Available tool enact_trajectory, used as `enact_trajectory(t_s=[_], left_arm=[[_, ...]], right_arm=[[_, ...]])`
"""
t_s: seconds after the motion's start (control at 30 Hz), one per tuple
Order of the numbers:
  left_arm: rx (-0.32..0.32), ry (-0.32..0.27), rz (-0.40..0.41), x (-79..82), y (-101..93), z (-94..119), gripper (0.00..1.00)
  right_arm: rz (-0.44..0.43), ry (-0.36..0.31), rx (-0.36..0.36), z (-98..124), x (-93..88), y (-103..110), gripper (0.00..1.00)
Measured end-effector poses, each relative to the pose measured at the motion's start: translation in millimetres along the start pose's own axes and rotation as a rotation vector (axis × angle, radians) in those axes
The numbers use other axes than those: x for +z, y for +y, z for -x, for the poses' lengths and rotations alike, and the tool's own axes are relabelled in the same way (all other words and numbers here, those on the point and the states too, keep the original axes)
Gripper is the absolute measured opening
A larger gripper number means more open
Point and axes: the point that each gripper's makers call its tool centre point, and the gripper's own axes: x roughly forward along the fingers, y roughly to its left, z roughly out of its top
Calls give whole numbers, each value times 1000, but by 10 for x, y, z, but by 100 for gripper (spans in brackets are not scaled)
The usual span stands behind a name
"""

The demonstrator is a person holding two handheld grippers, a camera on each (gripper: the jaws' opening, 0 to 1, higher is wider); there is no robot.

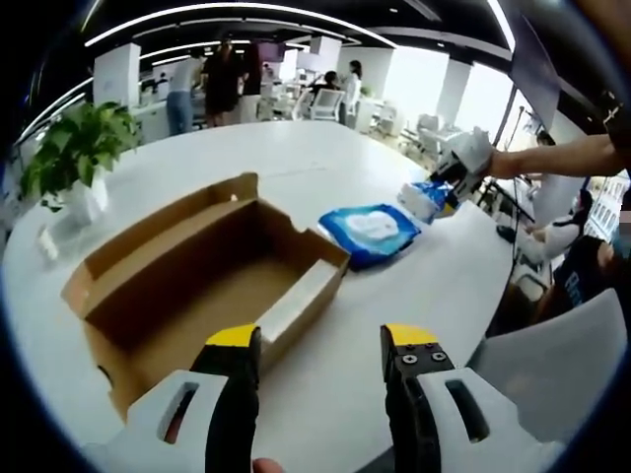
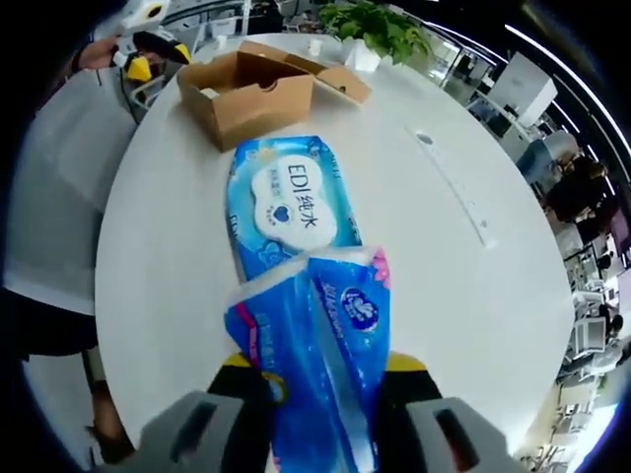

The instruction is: Operate the shoe box by opening the lid, removing the specified soft item, and placing it in the target area until the item is outside and the box remains undamaged.

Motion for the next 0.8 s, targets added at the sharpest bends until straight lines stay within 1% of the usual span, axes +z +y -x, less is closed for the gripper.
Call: enact_trajectory(t_s=[0.33,0.53,0.8], left_arm=[[0,3,9,-7,-9,-24,50],[6,4,12,-1,11,-28,50],[10,4,18,7,3,-36,50]], right_arm=[[6,13,12,-98,-74,-28,36],[9,11,16,-117,-81,-55,37],[26,27,29,-150,-131,-79,38]])
